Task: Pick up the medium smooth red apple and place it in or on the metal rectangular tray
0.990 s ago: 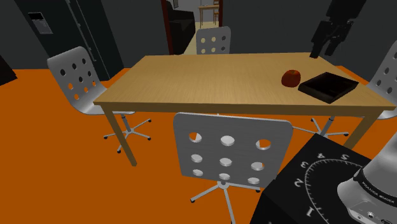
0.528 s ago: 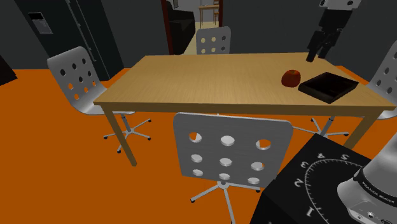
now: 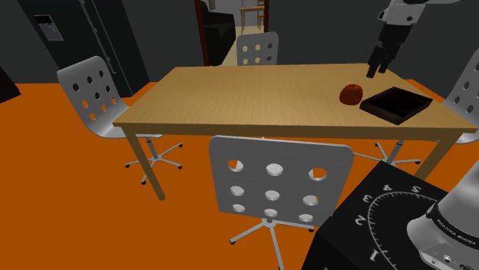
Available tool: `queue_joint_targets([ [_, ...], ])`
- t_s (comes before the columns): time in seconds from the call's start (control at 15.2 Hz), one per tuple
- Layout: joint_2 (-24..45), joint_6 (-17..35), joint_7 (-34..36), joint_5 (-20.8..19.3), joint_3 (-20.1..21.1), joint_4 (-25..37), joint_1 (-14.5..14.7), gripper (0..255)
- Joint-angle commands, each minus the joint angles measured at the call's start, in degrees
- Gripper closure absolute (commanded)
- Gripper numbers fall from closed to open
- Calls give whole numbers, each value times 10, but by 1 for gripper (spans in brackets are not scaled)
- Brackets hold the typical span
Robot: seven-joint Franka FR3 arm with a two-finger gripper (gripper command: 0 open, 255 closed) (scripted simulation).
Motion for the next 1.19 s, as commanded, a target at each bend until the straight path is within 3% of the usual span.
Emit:
queue_joint_targets([
  [0.0, 36, 18, -32, 1, -21, 19, 2, 0],
  [0.33, 136, 59, -116, 24, -73, 76, 5, 0],
  [0.66, 252, 85, -210, 78, -113, 153, -3, 0],
  [1.12, 429, 86, -331, 177, -124, 301, -59, 0],
])
